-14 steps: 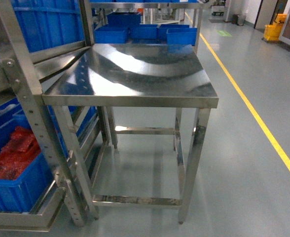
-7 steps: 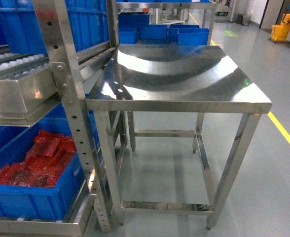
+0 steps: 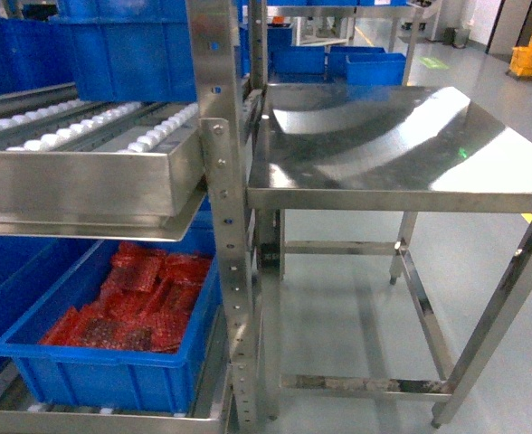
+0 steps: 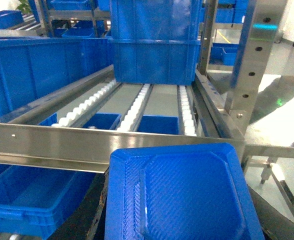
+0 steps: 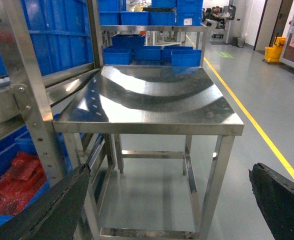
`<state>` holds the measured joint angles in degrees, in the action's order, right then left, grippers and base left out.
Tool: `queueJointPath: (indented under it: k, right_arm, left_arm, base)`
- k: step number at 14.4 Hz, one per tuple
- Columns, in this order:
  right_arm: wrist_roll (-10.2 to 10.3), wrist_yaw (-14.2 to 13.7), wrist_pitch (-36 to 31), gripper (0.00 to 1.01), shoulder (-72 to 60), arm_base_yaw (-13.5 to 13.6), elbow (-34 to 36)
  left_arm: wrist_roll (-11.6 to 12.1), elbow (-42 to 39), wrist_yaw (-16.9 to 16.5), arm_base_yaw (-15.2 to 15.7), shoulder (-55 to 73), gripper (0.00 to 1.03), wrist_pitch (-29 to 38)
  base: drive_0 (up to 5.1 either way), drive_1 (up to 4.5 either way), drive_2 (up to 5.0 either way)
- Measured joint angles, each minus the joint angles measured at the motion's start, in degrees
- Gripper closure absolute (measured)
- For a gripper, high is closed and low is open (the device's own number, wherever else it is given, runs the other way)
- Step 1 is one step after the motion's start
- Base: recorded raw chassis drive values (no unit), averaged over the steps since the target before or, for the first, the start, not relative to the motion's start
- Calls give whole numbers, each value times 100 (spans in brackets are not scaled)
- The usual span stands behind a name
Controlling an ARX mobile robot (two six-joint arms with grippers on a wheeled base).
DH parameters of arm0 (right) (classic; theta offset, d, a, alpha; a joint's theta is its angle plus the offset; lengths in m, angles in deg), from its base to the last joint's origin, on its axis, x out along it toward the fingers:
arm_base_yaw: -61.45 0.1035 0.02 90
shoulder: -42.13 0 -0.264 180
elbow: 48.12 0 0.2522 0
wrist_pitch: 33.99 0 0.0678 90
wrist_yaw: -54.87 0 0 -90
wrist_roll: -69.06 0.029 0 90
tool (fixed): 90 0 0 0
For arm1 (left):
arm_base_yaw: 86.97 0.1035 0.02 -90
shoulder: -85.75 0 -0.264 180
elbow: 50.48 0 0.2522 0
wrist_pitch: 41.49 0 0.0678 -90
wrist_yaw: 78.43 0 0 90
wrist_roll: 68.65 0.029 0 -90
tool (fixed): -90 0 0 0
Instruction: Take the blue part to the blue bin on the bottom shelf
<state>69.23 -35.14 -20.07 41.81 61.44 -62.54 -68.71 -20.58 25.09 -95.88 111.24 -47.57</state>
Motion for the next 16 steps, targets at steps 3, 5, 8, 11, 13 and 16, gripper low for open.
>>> queueJointPath:
  k: [3, 5, 8, 11, 13, 16]
  right_arm:
    - [0, -2, 39, 3, 0, 0, 0]
    - [0, 2, 0, 3, 0, 0, 0]
    - [0, 0, 13, 3, 0, 0, 0]
    - [0, 0, 11, 3, 0, 0, 0]
    - [0, 0, 9, 3, 0, 0, 0]
    - [0, -2, 4, 3, 0, 0, 0]
  left_arm:
    - [0, 0, 0, 0, -2, 59, -4]
    - [-2, 0, 0, 0, -4, 59, 0]
    - [0, 0, 2, 0, -4, 59, 0]
    - [0, 0, 4, 0, -4, 59, -2]
    - [0, 0, 4, 0, -4, 59, 2]
    - [0, 0, 2, 0, -2, 59, -4]
  base:
    - [-479, 253, 253]
    - [-479, 253, 253]
    - [-479, 253, 253]
    - [-483, 249, 249]
    - [-499, 233, 233]
    - [-488, 303, 186]
